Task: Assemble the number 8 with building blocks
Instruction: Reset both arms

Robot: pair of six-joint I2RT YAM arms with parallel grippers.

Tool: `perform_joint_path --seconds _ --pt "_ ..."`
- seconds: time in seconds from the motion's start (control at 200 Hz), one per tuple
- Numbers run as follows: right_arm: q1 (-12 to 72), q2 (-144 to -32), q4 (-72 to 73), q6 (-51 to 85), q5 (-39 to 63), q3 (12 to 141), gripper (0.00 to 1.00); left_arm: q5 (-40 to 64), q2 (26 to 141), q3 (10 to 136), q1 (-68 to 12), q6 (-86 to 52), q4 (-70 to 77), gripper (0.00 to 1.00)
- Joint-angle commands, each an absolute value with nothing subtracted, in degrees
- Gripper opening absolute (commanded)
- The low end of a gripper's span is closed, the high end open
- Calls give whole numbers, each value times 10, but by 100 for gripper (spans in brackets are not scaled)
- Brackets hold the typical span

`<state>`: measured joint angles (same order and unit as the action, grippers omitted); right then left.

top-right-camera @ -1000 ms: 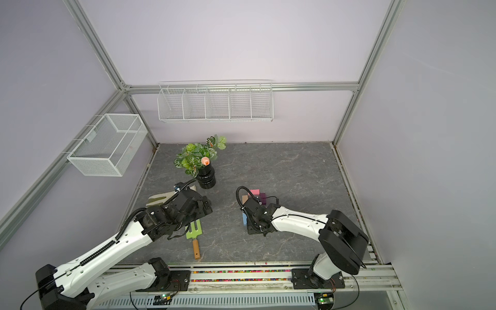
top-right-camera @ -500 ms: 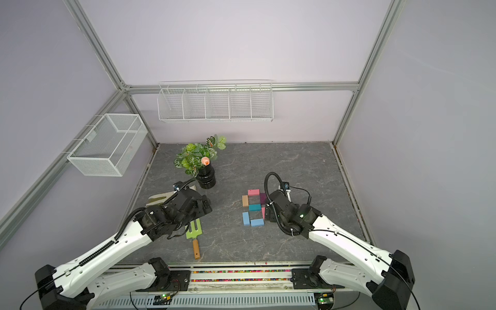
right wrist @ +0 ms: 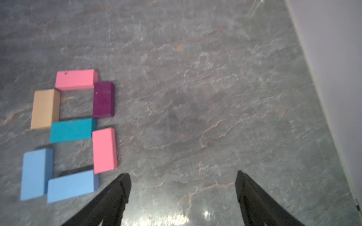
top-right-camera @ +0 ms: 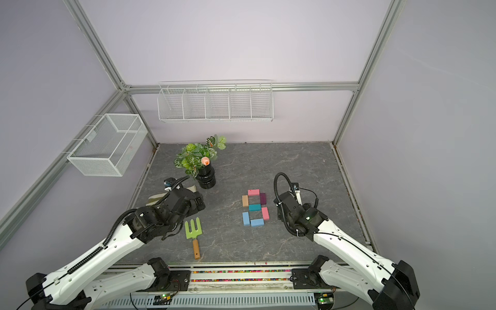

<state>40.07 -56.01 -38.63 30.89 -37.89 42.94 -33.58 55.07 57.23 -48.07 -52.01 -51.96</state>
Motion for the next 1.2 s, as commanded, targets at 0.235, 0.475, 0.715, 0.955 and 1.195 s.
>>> perform_joint_path --seconds 0.235,0.475,0.715,0.955,1.195 --pt "250 -489 -87 50 -389 295 89 -491 383 427 -476 -95 -168 99" --pt "90 -491 199 29 -247 152 89 -356 332 307 -298 -76 -83 99" --pt "37 -678 420 3 -178 140 89 -257 397 203 -193 -52 99 99" --pt "17 -871 608 -53 -27 156 89 -183 457 137 -136 -34 206 99" --pt "12 -860 571 -59 10 166 89 -145 488 66 -100 -24 325 99"
